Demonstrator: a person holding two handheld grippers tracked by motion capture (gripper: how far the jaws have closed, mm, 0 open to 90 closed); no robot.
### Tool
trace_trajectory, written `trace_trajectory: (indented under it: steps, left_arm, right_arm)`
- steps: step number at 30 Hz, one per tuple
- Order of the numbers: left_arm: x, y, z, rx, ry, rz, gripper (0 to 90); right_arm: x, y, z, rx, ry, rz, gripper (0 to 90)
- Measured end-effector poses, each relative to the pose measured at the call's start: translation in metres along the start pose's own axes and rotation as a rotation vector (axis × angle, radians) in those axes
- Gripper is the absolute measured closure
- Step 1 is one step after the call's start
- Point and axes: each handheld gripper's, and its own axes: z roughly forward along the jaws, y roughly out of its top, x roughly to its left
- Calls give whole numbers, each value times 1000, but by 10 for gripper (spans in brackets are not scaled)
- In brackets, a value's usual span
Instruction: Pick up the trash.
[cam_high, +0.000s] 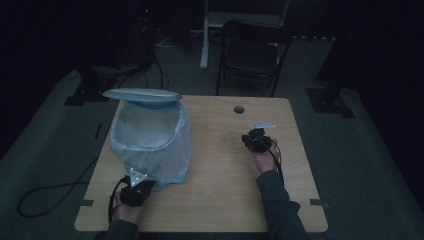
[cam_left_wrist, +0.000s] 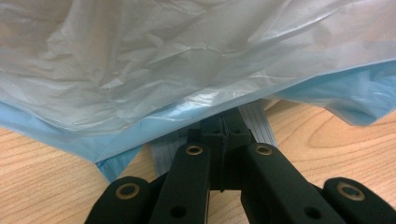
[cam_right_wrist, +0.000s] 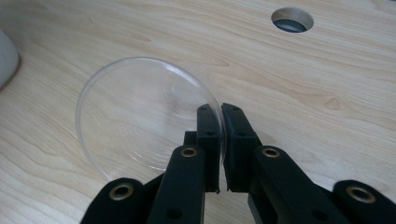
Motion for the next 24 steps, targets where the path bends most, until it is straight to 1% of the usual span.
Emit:
trace_trajectory:
  steps: [4,13,24]
  left_arm:
    - [0,0,0,0,0,0,900]
    - [0,0,0,0,-1,0,900]
    - [0,0,0,-2,1,2,900]
  right_arm:
    - [4,0,-1,-5,-7,-25,868]
    - [6,-2,-3,-19,-22,-35,869]
    - [5,-1,-6,-39,-32,-45,869]
